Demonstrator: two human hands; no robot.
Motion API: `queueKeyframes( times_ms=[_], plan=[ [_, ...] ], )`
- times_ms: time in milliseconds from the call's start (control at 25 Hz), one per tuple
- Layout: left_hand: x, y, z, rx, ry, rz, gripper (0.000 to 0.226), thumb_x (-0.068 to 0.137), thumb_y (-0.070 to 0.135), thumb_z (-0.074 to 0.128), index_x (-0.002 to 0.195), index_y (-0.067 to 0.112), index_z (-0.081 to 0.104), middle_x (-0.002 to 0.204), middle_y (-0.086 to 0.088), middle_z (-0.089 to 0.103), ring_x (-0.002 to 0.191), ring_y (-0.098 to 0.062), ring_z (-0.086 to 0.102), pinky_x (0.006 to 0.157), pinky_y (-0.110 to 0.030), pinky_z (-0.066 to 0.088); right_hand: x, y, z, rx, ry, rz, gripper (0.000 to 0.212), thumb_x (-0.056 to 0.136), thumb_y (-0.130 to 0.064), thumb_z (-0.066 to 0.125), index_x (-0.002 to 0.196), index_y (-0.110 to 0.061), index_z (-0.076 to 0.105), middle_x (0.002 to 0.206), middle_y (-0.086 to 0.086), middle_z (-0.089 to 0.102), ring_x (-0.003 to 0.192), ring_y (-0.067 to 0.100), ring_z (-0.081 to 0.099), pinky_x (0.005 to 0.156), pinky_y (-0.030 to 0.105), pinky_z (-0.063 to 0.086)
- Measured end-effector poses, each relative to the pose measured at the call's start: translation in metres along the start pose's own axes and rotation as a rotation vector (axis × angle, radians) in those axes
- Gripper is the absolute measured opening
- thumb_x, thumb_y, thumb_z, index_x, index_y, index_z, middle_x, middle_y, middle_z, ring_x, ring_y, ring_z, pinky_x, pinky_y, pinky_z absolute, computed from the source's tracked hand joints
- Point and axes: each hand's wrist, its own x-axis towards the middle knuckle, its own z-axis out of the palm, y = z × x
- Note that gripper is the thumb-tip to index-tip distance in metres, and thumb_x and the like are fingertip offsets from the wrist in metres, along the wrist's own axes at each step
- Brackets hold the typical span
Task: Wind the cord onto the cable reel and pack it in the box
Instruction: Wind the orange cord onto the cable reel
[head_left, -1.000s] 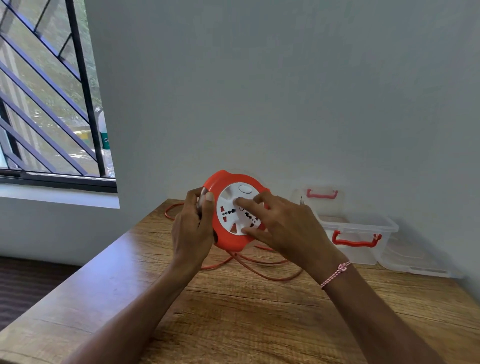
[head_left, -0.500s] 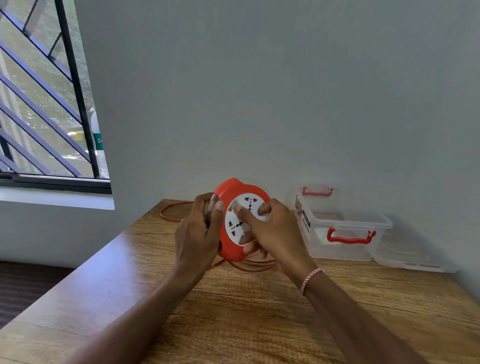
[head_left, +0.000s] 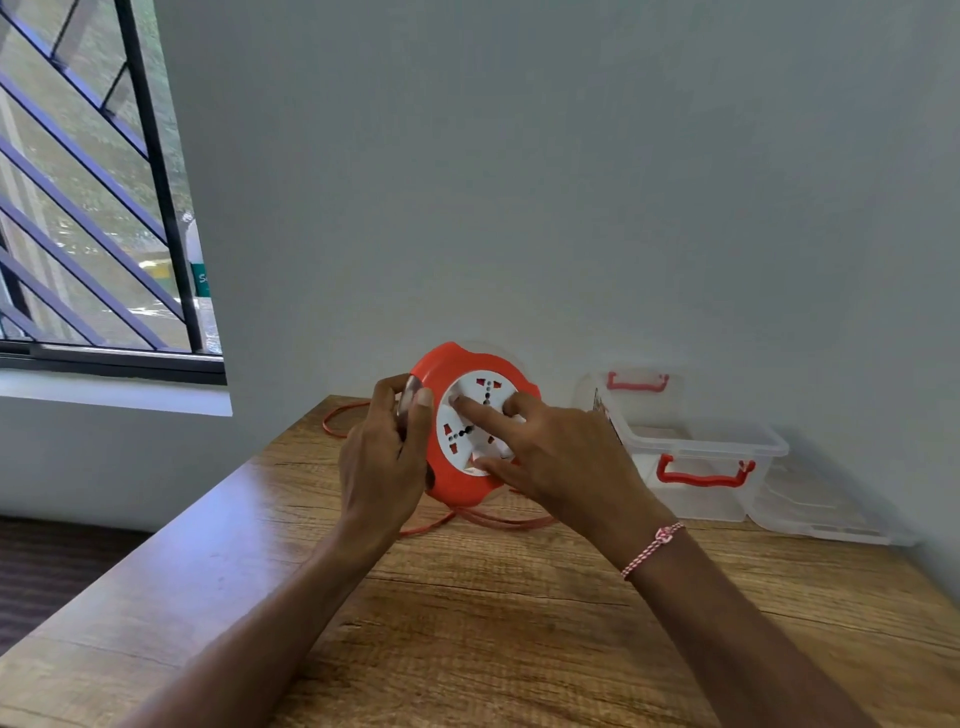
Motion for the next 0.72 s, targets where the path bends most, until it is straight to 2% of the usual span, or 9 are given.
queueKeyframes(
  times_ms=[160, 240, 320, 360, 400, 480, 560, 640, 720],
  plan=[
    [-0.007, 0.003, 0.002, 0.048, 0.011, 0.073, 0.044, 0.103, 0.059, 0.033, 0.120, 0.024, 0.054, 0.077, 0.006, 0.070, 0.065, -0.009, 0.073, 0.058, -0.046, 0.064, 0.000, -0.005, -0.001, 0.075, 0.060, 0.191, 0.069, 0.089, -0.069, 0.060, 0.147, -0.033, 0.050, 0.110, 0.002, 0.079, 0.082, 0.022, 0.078, 0.071, 0.033, 0.063],
    [-0.009, 0.005, 0.003, 0.059, 0.027, 0.101, 0.042, 0.104, 0.058, 0.034, 0.120, 0.025, 0.054, 0.078, -0.001, 0.072, 0.064, -0.015, 0.073, 0.058, -0.050, 0.062, 0.003, -0.016, 0.000, 0.392, 0.077, 0.478, 0.067, 0.084, -0.072, 0.063, 0.134, -0.029, 0.053, 0.105, 0.000, 0.077, 0.072, 0.018, 0.077, 0.061, 0.027, 0.064],
    [-0.011, 0.006, 0.003, 0.059, 0.031, 0.108, 0.037, 0.103, 0.059, 0.035, 0.120, 0.030, 0.052, 0.080, -0.003, 0.073, 0.065, -0.017, 0.074, 0.058, -0.051, 0.063, 0.008, -0.026, 0.003, 0.876, 0.028, 0.806, 0.059, 0.084, -0.069, 0.067, 0.122, -0.026, 0.051, 0.095, 0.000, 0.077, 0.053, 0.013, 0.074, 0.045, 0.023, 0.058],
    [-0.011, 0.007, 0.003, 0.060, 0.030, 0.105, 0.037, 0.103, 0.059, 0.036, 0.121, 0.030, 0.051, 0.080, -0.003, 0.073, 0.065, -0.017, 0.074, 0.059, -0.051, 0.063, 0.010, -0.028, 0.003, 1.030, 0.015, 0.906, 0.057, 0.085, -0.067, 0.068, 0.119, -0.025, 0.050, 0.088, 0.001, 0.078, 0.047, 0.012, 0.072, 0.042, 0.025, 0.057],
    [-0.010, 0.007, 0.003, 0.062, 0.028, 0.097, 0.040, 0.103, 0.059, 0.036, 0.122, 0.028, 0.052, 0.080, -0.001, 0.073, 0.066, -0.016, 0.074, 0.059, -0.050, 0.063, 0.011, -0.028, 0.001, 1.058, 0.007, 0.925, 0.056, 0.085, -0.066, 0.068, 0.118, -0.024, 0.052, 0.083, 0.000, 0.078, 0.046, 0.012, 0.071, 0.044, 0.027, 0.059],
    [-0.008, 0.007, 0.003, 0.052, 0.030, 0.067, 0.048, 0.102, 0.060, 0.036, 0.126, 0.022, 0.055, 0.080, 0.012, 0.069, 0.069, -0.009, 0.074, 0.060, -0.047, 0.065, 0.008, -0.018, -0.001, 0.718, 0.045, 0.773, 0.059, 0.084, -0.073, 0.061, 0.119, -0.025, 0.061, 0.087, -0.001, 0.080, 0.057, 0.011, 0.075, 0.057, 0.028, 0.063],
    [-0.006, 0.004, 0.002, 0.020, 0.049, 0.032, 0.047, 0.102, 0.060, 0.036, 0.125, 0.023, 0.055, 0.083, 0.021, 0.064, 0.072, -0.003, 0.072, 0.059, -0.046, 0.066, 0.002, -0.003, -0.001, 0.334, 0.170, 0.497, 0.056, 0.087, -0.070, 0.060, 0.119, -0.025, 0.067, 0.094, -0.002, 0.081, 0.072, 0.016, 0.077, 0.066, 0.030, 0.064],
    [-0.003, 0.002, 0.000, -0.007, 0.071, 0.004, 0.035, 0.103, 0.059, 0.037, 0.121, 0.034, 0.052, 0.083, 0.020, 0.065, 0.071, -0.004, 0.072, 0.058, -0.048, 0.065, 0.001, 0.008, -0.002, 0.207, 0.215, 0.233, 0.051, 0.088, -0.061, 0.069, 0.123, -0.024, 0.066, 0.099, -0.001, 0.080, 0.071, 0.020, 0.077, 0.063, 0.031, 0.061],
    [-0.001, 0.001, -0.001, -0.038, 0.075, -0.022, 0.017, 0.104, 0.058, 0.038, 0.112, 0.047, 0.048, 0.079, 0.014, 0.067, 0.066, -0.010, 0.073, 0.057, -0.051, 0.064, 0.000, 0.013, 0.001, 0.106, 0.186, 0.060, 0.057, 0.086, -0.054, 0.075, 0.133, -0.024, 0.063, 0.110, 0.004, 0.077, 0.070, 0.024, 0.076, 0.059, 0.033, 0.061]
  ],
)
